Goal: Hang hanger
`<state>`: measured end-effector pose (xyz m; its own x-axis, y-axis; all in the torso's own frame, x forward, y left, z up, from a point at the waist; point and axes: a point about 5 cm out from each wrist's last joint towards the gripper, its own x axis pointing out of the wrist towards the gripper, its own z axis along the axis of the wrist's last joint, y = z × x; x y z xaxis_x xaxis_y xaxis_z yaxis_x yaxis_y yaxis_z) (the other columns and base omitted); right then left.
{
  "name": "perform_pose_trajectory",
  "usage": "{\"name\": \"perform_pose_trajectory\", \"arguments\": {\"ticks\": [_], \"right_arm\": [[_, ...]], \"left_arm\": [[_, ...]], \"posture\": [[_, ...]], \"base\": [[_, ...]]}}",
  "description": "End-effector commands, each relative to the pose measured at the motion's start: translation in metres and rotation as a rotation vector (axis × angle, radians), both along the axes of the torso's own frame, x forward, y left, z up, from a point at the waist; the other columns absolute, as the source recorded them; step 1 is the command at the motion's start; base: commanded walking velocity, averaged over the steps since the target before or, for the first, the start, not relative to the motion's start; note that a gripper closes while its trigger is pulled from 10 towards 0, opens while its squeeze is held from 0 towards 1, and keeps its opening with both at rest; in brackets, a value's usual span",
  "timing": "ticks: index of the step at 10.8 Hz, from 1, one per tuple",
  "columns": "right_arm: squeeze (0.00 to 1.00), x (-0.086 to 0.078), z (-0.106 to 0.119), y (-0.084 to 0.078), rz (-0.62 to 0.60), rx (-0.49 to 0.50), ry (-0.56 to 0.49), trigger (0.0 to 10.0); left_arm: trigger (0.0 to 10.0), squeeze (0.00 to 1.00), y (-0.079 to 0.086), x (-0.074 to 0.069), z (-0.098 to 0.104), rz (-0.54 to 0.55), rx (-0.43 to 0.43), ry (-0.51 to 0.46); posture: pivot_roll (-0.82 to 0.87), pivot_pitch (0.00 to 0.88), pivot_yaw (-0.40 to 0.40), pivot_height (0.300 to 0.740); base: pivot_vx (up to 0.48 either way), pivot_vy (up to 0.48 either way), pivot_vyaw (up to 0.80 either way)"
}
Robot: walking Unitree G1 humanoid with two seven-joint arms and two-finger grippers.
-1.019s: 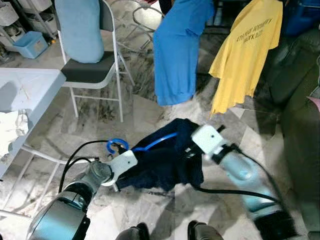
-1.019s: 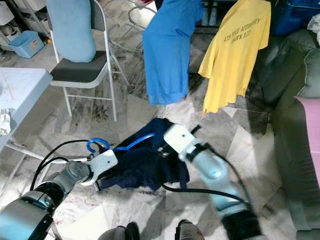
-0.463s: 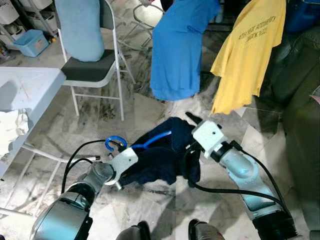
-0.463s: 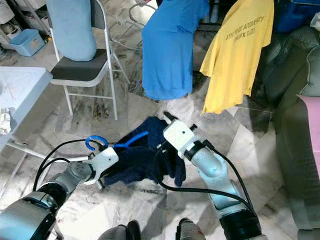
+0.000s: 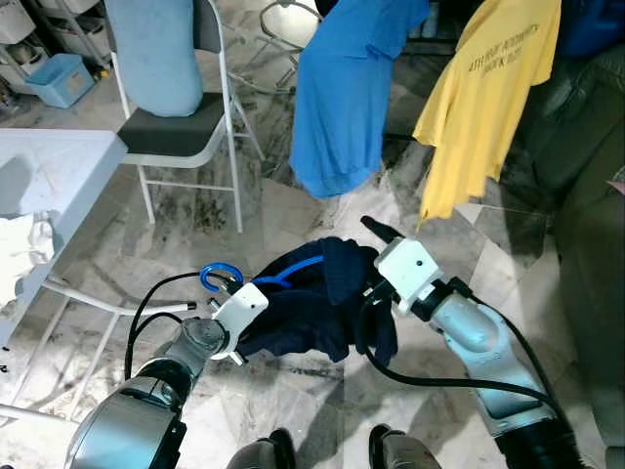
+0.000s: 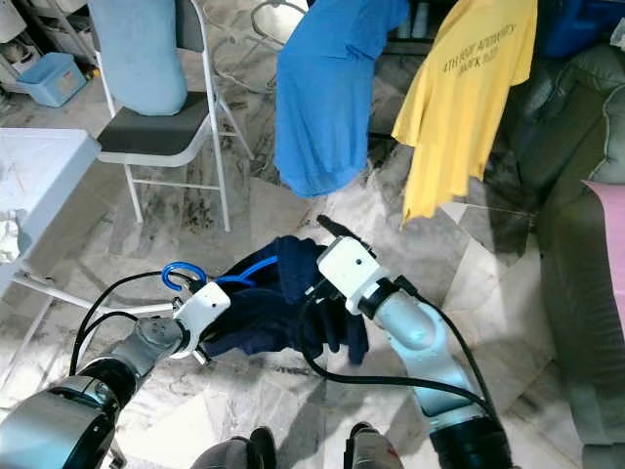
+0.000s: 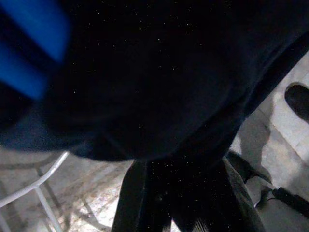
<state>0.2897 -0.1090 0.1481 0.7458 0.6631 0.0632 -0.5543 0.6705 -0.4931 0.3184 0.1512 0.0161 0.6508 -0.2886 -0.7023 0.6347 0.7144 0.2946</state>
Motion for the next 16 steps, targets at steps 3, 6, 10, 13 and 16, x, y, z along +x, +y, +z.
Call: {"name": "perform_pose_trajectory", "arguments": {"ticks": [3,6,10,13,16], "right_arm": [[0.39,-0.015,-0.007,0.021,0.144,-0.062,0.03,10.0],[0.0,-0.021,-0.022,0.015,0.172,-0.195,0.054,10.0],[0.0,0.004,0.004,-0.017,-0.137,-0.269,-0.235,10.0],[0.0,0.016,0.022,-0.05,-0.241,-0.26,-0.267,10.0],[0.0,0.024,0.035,-0.091,-0.362,-0.331,-0.301,10.0]], "left_arm": [[10.0,0.0,-0.016,0.019,0.021,0.055,-0.069,-0.098],[10.0,0.0,-0.012,0.026,0.03,0.154,-0.105,-0.149],[10.0,0.0,-0.004,0.029,0.033,0.202,-0.097,-0.18],[10.0,0.0,0.0,0.029,0.032,0.211,-0.087,-0.182],[10.0,0.0,0.0,0.029,0.033,0.21,-0.086,-0.184]], "posture": [[-0.22,0.223,0.152,0.74],[-0.22,0.223,0.152,0.74],[-0.21,0.216,0.145,0.74],[-0.21,0.215,0.146,0.74],[-0.21,0.216,0.146,0.74]], "base": [[0.0,0.0,0.0],[0.0,0.0,0.0],[0.0,0.0,0.0],[0.0,0.0,0.0],[0.0,0.0,0.0]]}}
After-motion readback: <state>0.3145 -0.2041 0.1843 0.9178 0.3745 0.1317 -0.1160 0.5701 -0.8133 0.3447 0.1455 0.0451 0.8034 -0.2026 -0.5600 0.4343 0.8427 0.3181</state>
